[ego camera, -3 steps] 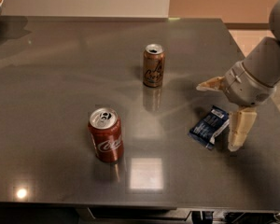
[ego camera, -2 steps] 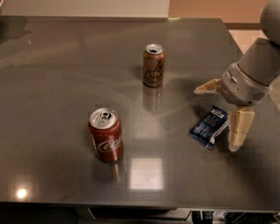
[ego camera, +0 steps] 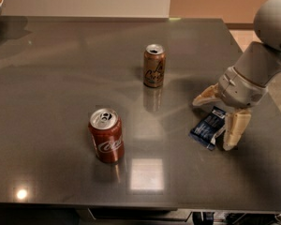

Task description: Move rxbar blueberry near coke can

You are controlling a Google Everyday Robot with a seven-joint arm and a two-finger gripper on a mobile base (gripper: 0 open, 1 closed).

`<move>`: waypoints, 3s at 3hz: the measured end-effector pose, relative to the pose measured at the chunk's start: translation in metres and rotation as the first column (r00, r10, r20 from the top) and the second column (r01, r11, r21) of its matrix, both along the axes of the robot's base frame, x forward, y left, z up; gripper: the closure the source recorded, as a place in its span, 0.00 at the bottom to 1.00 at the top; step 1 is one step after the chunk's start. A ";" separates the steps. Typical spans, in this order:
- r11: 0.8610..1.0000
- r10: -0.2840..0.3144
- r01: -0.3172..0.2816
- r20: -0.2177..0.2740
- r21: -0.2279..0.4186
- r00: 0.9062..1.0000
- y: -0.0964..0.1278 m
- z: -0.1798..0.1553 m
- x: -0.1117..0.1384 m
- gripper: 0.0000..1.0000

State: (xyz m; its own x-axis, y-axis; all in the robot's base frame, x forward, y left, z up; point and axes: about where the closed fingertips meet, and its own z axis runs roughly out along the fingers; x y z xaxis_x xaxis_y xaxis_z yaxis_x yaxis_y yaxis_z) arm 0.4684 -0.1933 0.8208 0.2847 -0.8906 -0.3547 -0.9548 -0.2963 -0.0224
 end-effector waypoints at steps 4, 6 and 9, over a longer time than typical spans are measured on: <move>0.999 0.034 -0.033 -0.028 0.039 0.999 0.022 0.015 -0.009 1.00; 0.996 -0.019 0.021 -0.019 0.083 1.000 0.072 0.030 -0.027 1.00; 0.990 -0.078 0.079 -0.014 0.116 0.997 0.123 0.033 -0.045 1.00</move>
Offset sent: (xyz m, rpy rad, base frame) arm -0.0079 0.0003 0.0132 0.0170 0.0441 0.0455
